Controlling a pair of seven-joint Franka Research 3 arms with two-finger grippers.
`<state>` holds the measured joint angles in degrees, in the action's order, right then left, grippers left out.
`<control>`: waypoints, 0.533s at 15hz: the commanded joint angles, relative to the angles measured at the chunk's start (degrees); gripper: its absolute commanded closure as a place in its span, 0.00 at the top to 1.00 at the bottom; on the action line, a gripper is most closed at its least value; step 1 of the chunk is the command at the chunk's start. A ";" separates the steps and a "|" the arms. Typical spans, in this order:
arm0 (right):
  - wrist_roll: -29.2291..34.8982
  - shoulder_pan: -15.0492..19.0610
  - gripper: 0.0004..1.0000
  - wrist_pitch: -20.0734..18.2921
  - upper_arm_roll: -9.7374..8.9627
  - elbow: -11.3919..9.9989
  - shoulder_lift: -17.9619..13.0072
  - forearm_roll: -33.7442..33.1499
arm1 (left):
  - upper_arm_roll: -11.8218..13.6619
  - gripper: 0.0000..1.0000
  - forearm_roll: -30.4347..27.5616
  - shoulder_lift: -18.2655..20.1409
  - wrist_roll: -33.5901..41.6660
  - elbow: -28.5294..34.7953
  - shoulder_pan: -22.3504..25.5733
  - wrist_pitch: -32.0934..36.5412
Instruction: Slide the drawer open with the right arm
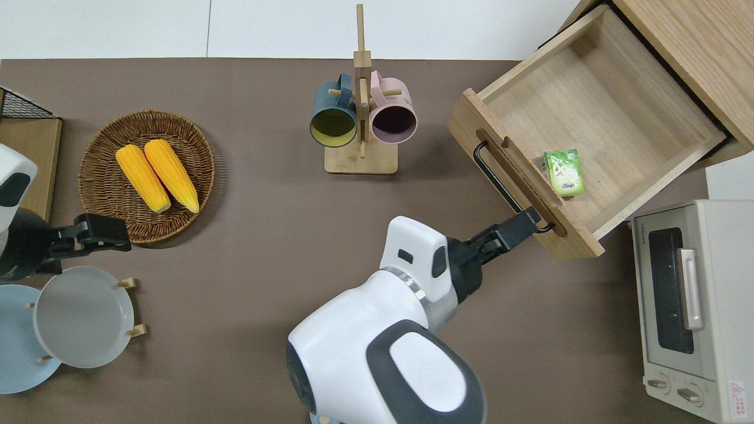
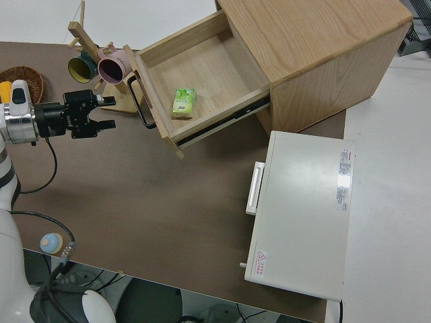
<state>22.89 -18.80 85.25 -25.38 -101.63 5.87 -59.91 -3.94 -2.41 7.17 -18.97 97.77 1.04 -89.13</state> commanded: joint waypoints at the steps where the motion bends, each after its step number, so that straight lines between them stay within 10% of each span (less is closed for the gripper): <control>1: -3.73 6.92 0.99 5.18 -0.02 -1.29 -7.26 11.45 | 0.25 0.99 -0.05 0.47 0.51 -0.21 -0.07 0.89; 8: -9.70 22.82 0.99 8.79 1.55 -1.20 -16.67 44.66 | 0.25 0.99 -0.05 0.47 0.51 -0.21 -0.07 0.89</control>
<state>17.25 -2.92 92.22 -24.41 -101.63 -7.00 -26.34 -3.94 -2.41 7.17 -18.96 97.77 1.04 -89.13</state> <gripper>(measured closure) 0.013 0.004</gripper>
